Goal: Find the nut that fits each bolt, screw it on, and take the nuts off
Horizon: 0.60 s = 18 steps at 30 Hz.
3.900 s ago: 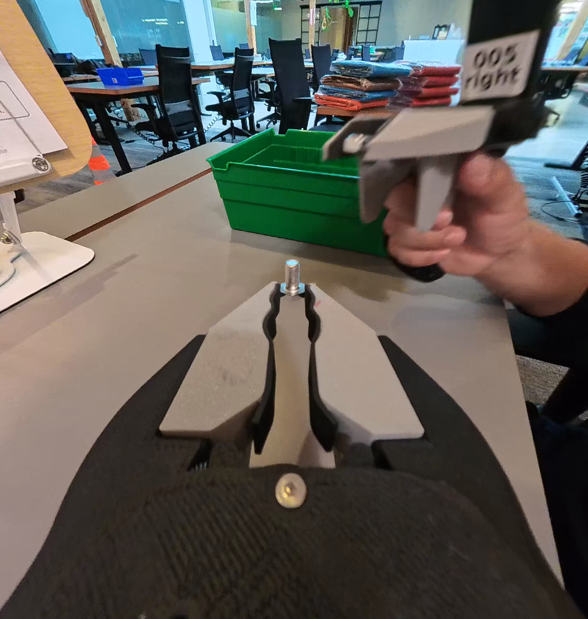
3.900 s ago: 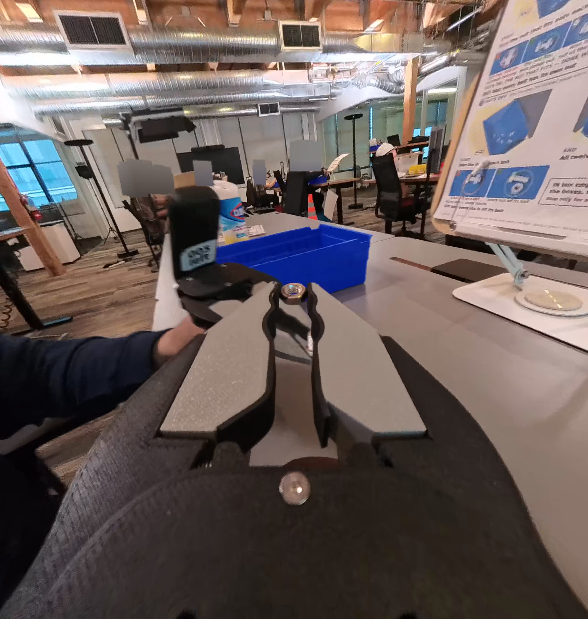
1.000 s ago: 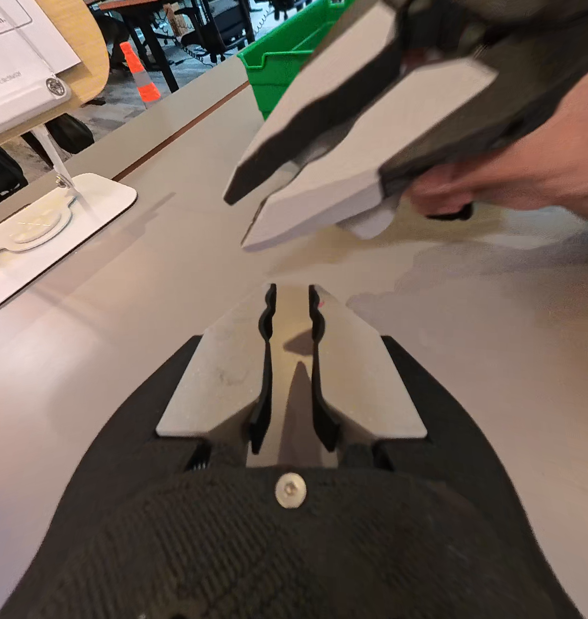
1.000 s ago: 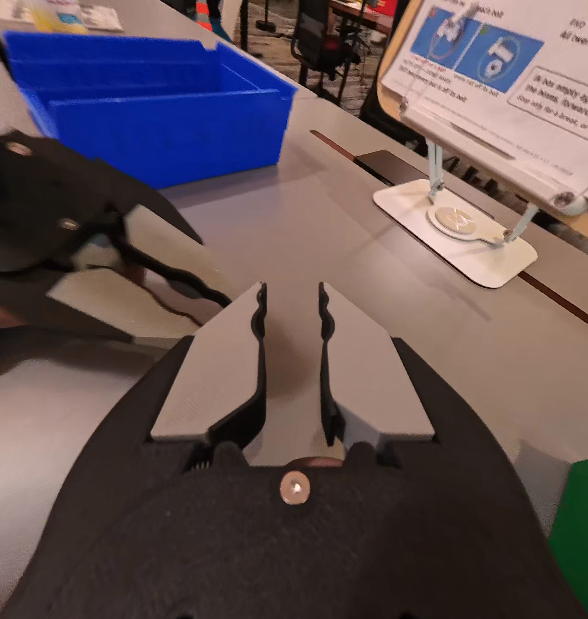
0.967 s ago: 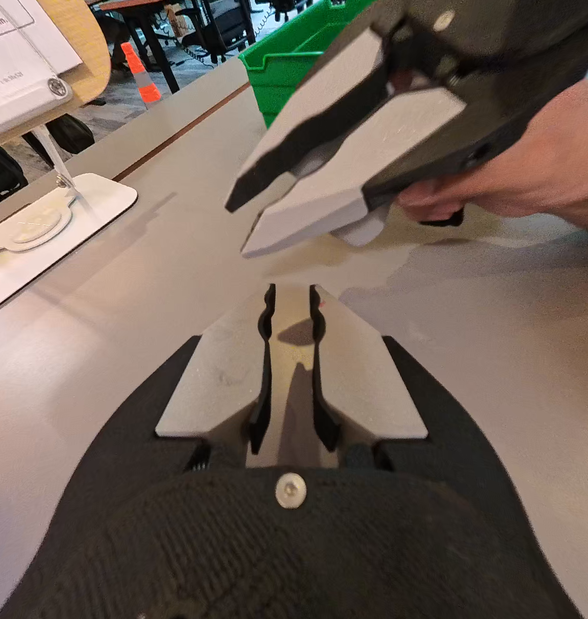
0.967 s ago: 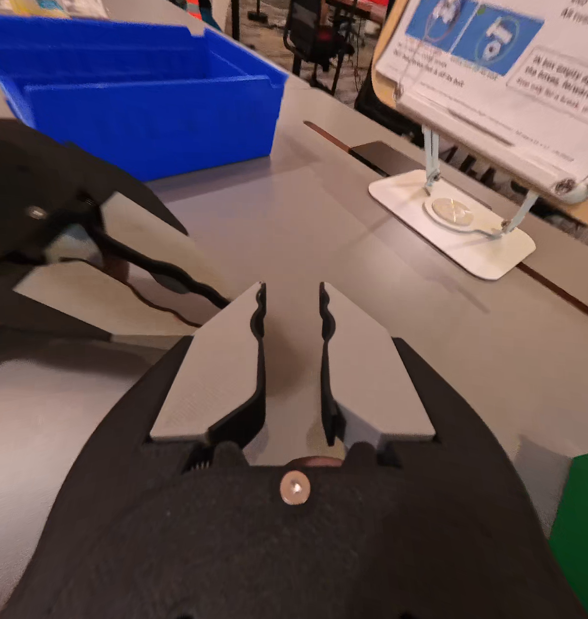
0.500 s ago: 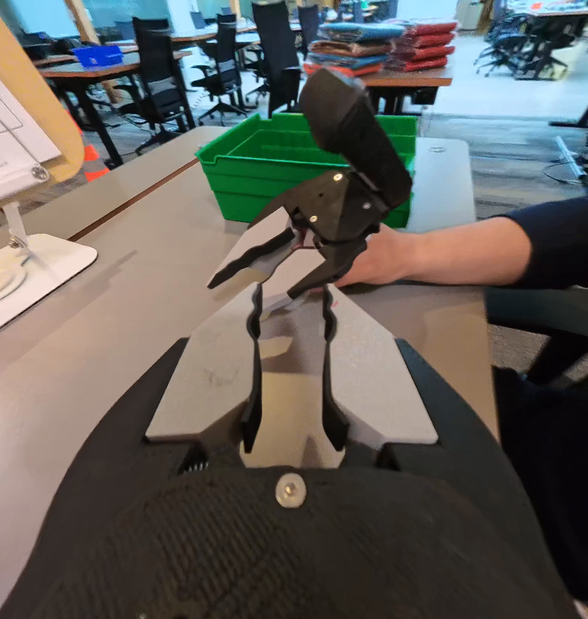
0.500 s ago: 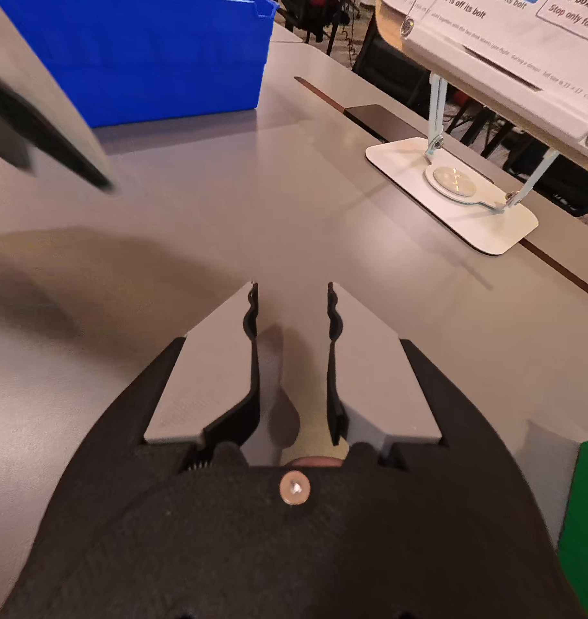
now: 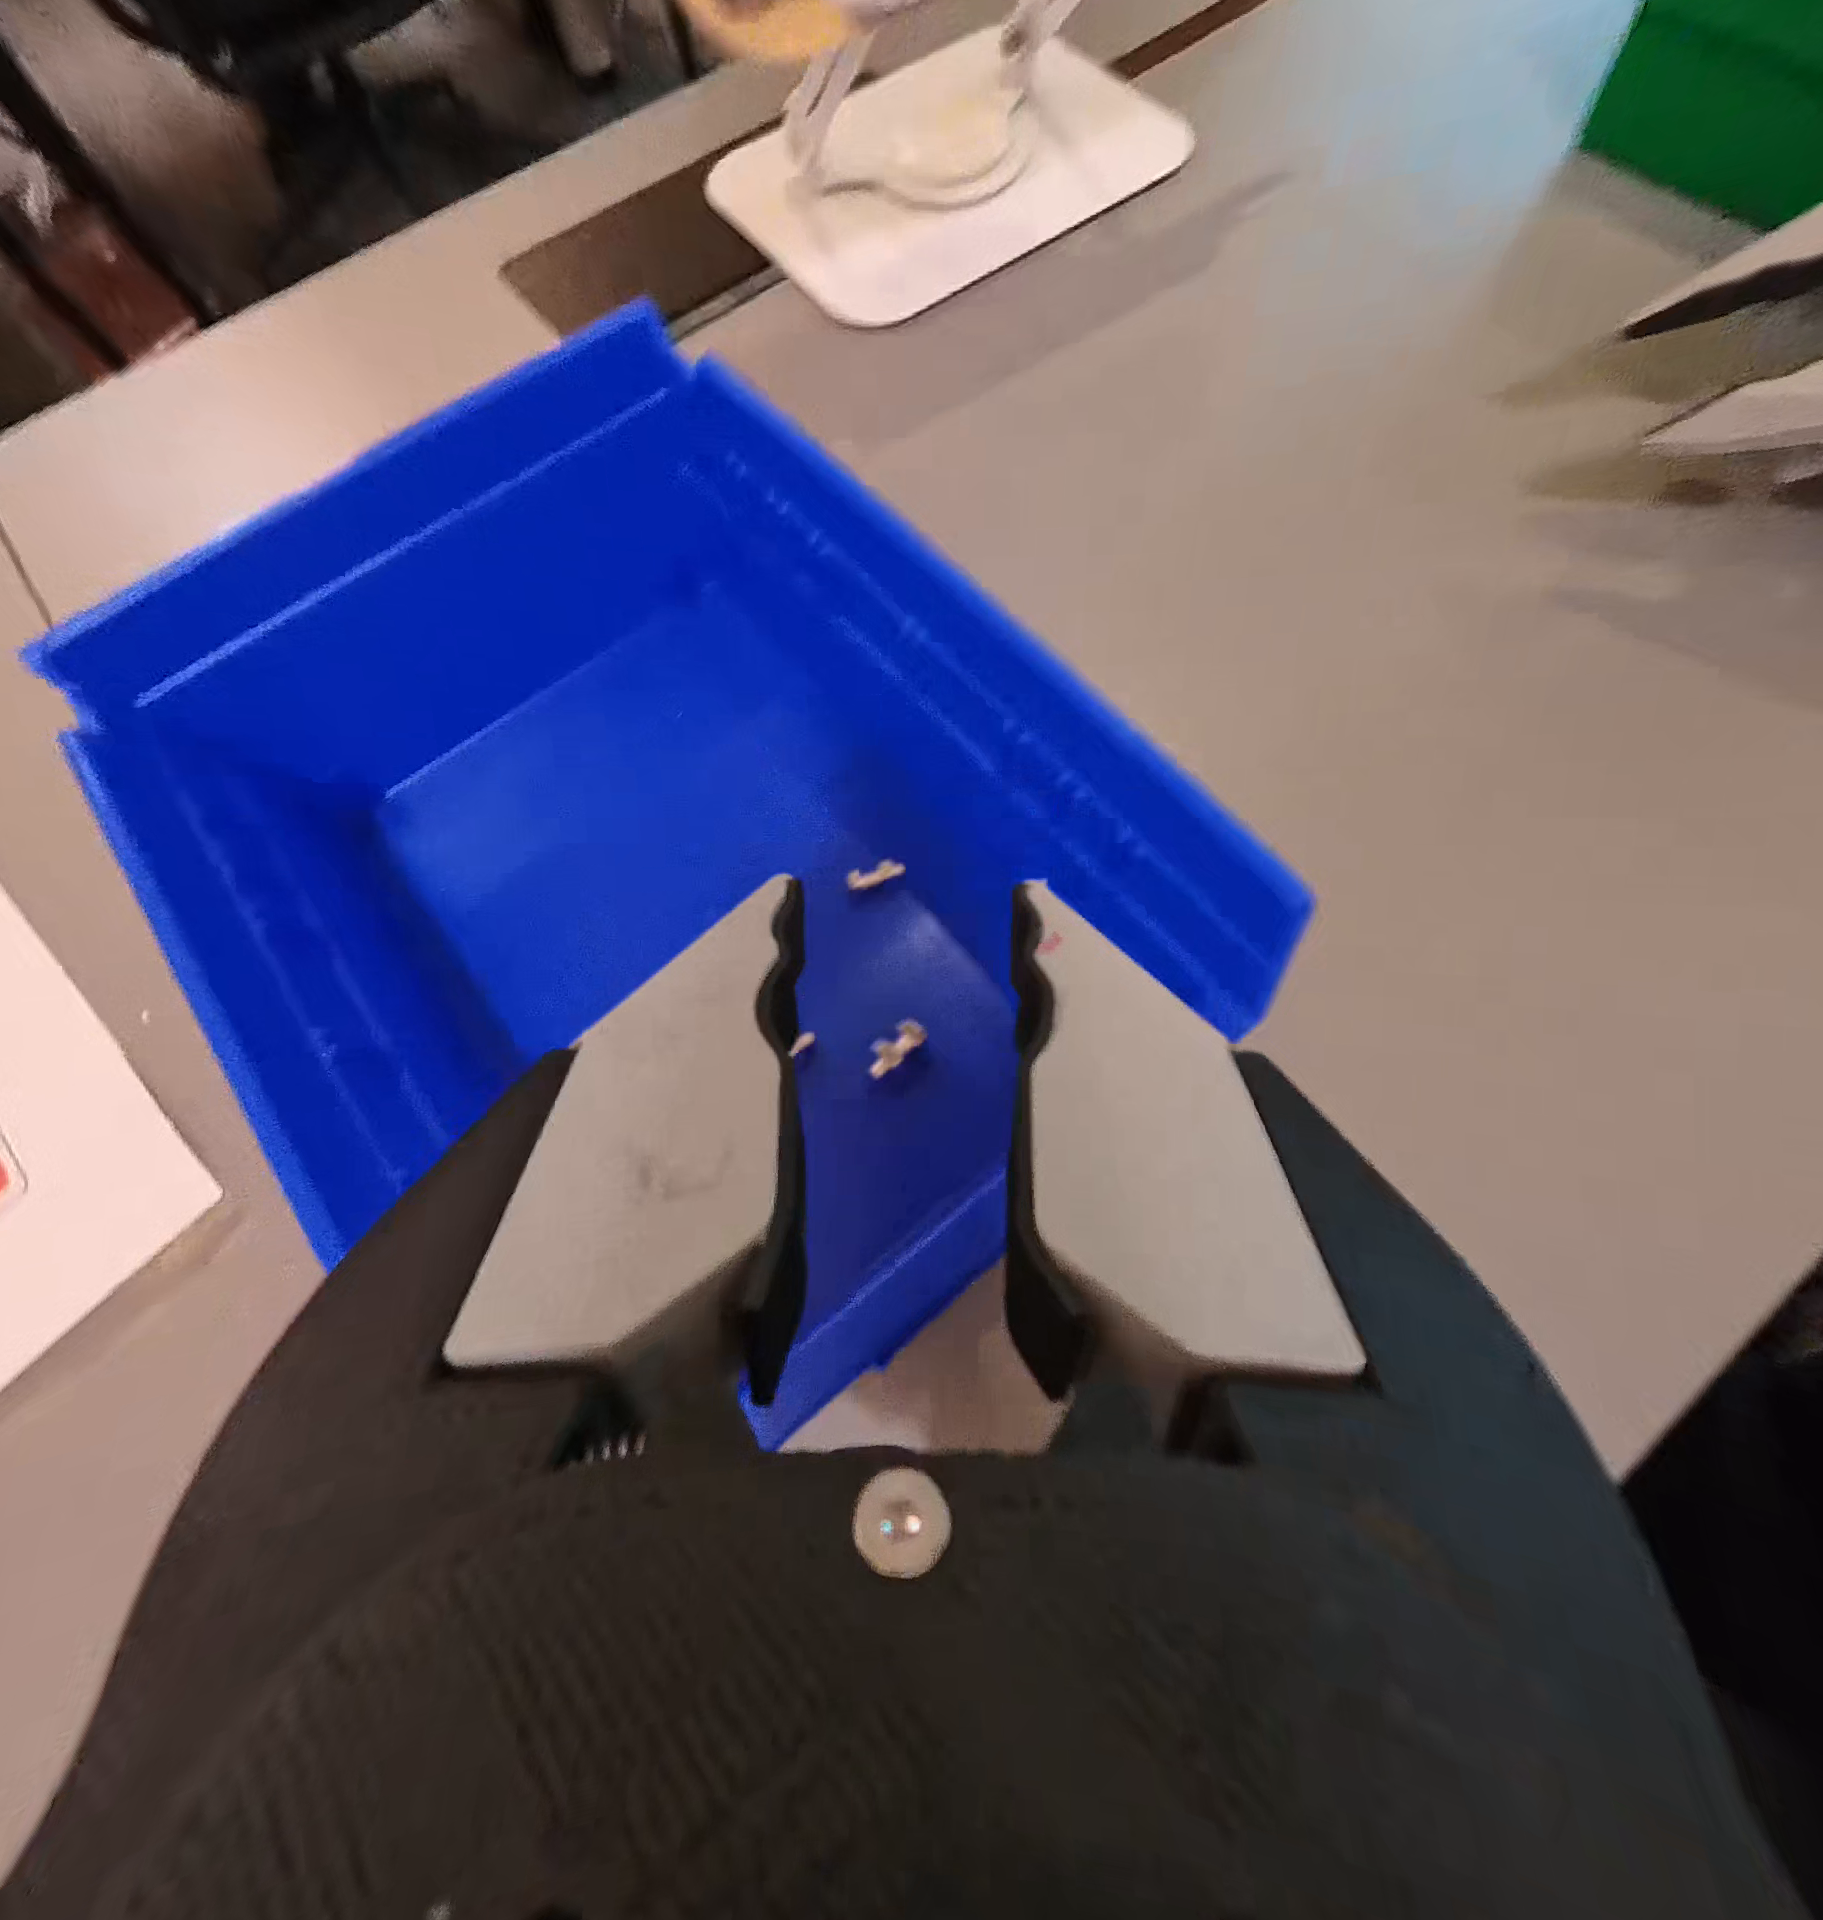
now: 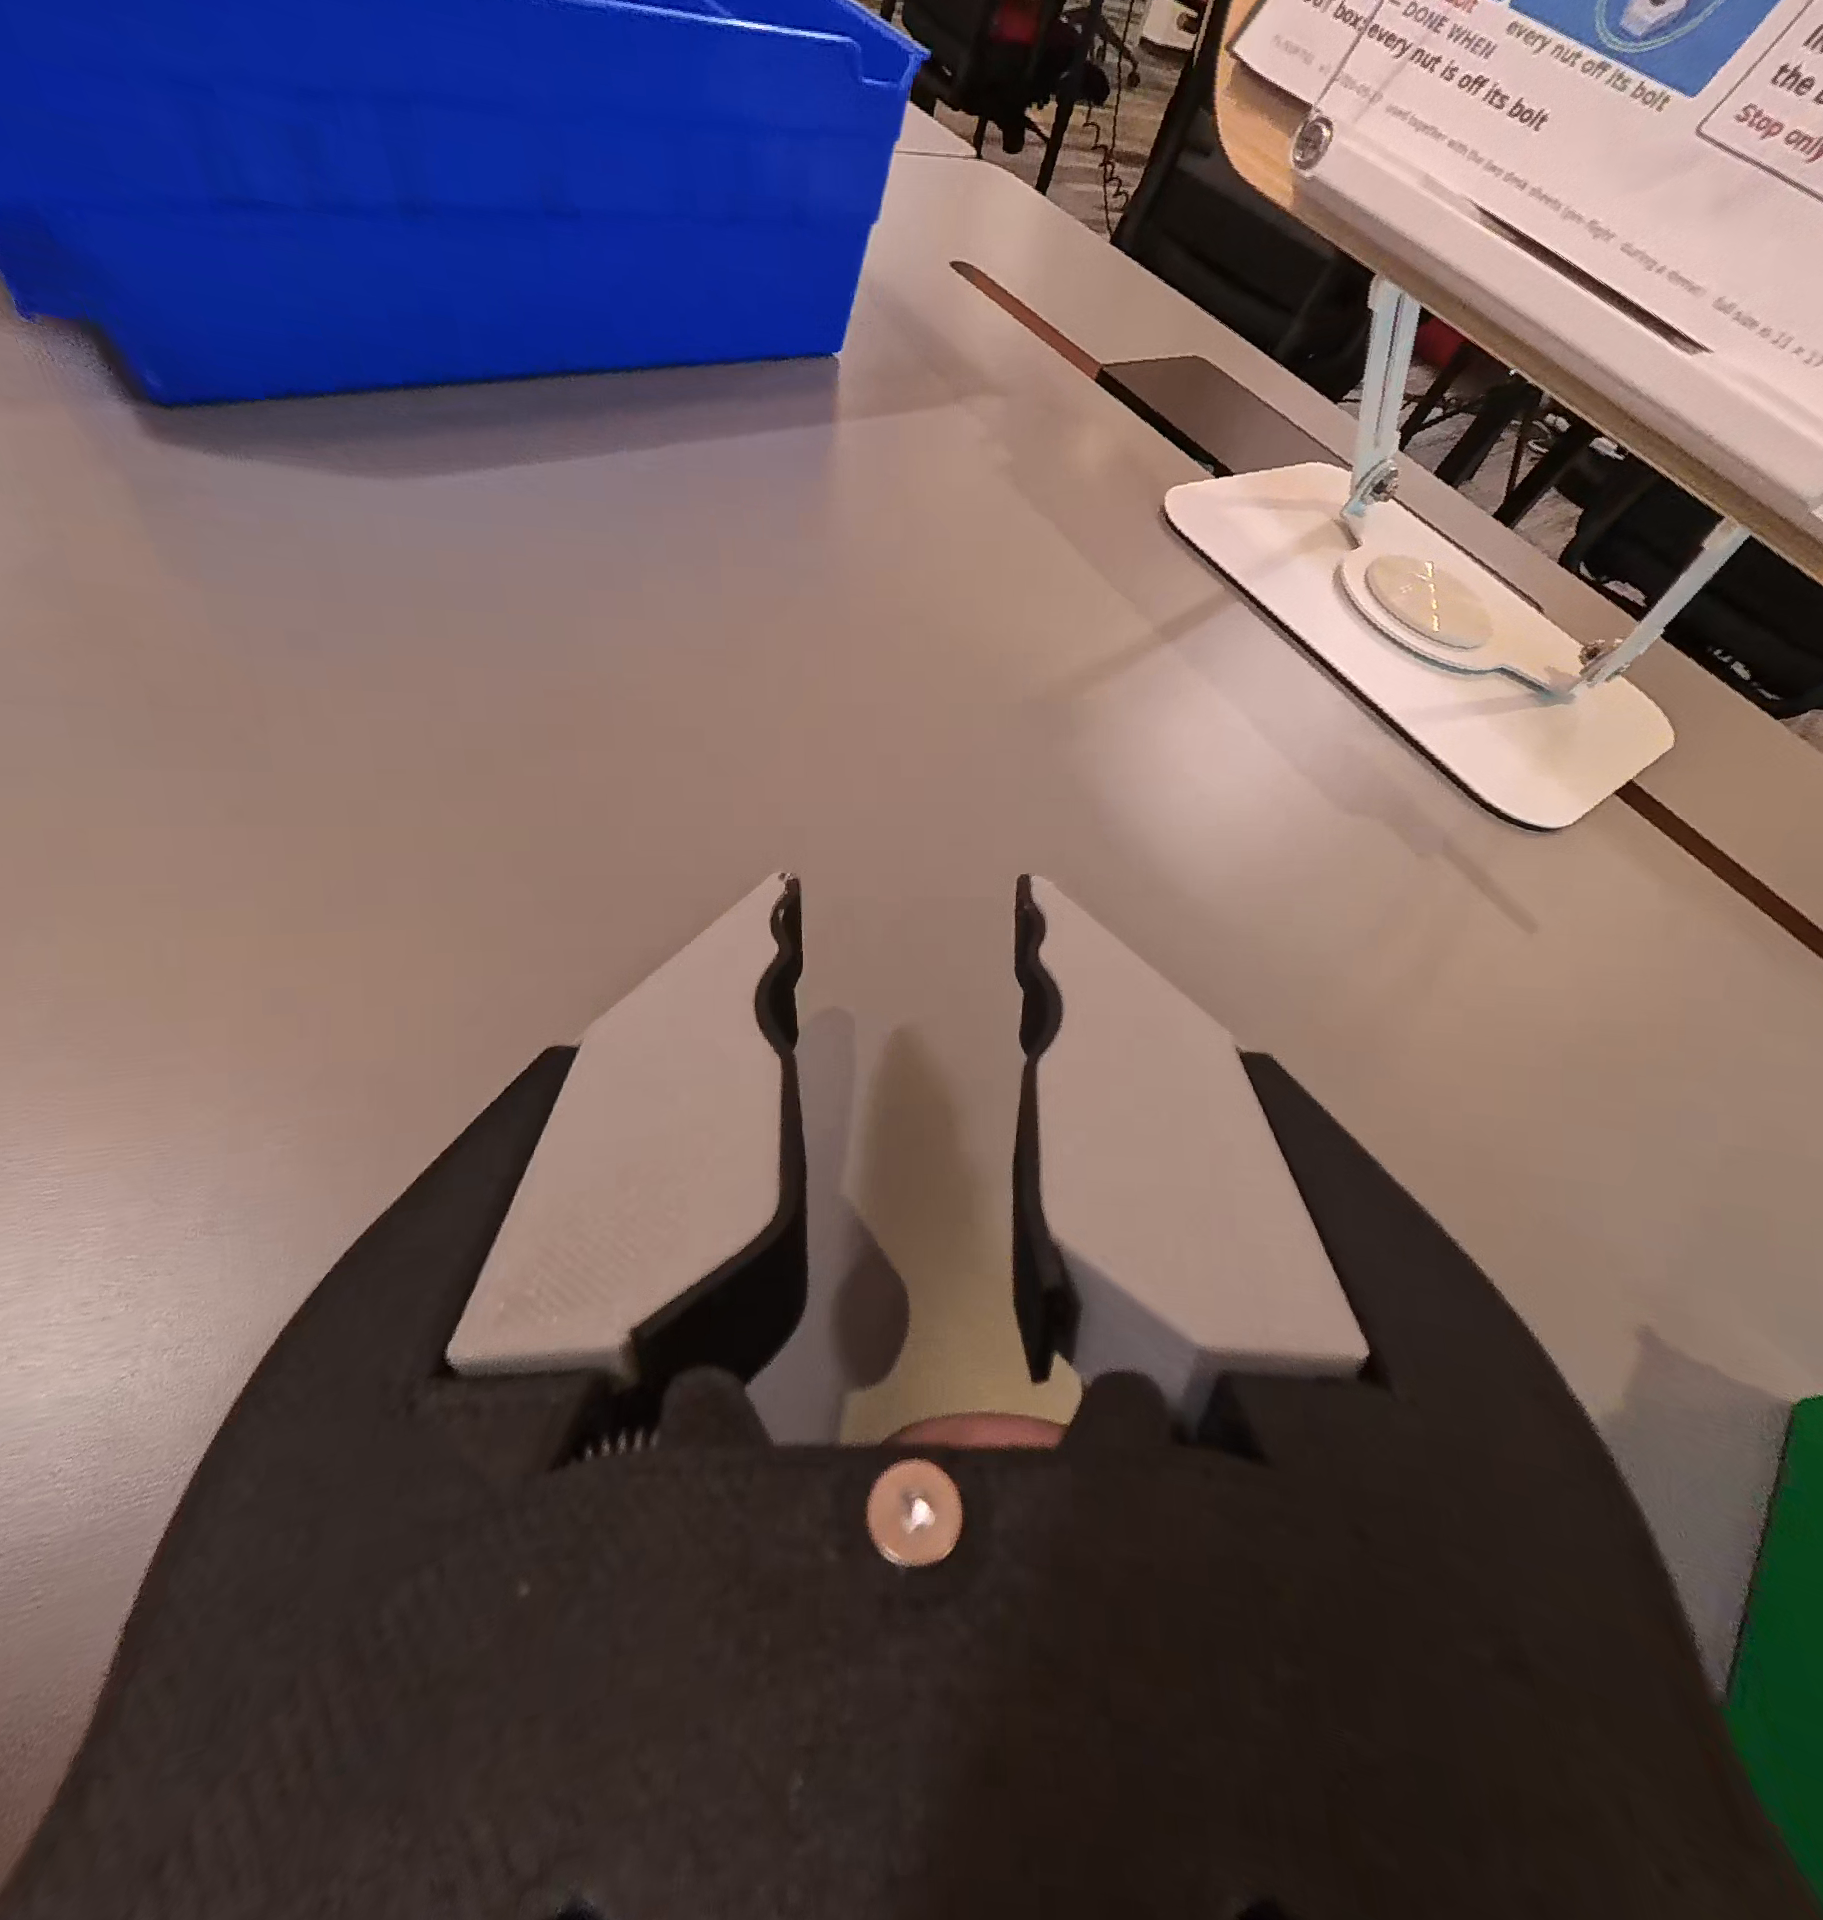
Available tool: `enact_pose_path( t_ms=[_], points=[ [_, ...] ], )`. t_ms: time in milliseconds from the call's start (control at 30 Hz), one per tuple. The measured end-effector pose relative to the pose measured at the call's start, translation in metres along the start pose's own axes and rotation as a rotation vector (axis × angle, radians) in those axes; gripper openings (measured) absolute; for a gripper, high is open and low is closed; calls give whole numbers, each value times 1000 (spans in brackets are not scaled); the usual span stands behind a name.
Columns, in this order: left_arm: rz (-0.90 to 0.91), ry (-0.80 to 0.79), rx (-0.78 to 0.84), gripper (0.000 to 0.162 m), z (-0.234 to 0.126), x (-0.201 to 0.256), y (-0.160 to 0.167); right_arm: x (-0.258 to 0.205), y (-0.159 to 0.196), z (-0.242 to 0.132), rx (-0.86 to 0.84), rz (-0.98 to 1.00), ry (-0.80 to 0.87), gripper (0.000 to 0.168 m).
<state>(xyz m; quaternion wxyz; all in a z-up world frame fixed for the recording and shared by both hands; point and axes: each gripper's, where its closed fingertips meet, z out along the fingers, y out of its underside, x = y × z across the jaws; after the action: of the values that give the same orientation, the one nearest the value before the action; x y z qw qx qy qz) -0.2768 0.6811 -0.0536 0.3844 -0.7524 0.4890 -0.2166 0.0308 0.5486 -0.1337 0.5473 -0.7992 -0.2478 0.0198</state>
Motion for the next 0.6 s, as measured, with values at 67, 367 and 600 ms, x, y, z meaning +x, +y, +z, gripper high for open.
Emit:
enact_pose_path(
  t_ms=[67, 367, 600],
  points=[
    [-29, 6, -23, 37, 9, -8, 15, 1, -2, -2, 2, -26, 17, 38],
    [215, 140, -244, 27, 37, -9, 48, -13, -24, -14, 73, -43, -23, 37],
    [358, 342, -572, 25, 70, 5, 95, -21, -16, -8, 32, -37, -78, 37]
  ],
)
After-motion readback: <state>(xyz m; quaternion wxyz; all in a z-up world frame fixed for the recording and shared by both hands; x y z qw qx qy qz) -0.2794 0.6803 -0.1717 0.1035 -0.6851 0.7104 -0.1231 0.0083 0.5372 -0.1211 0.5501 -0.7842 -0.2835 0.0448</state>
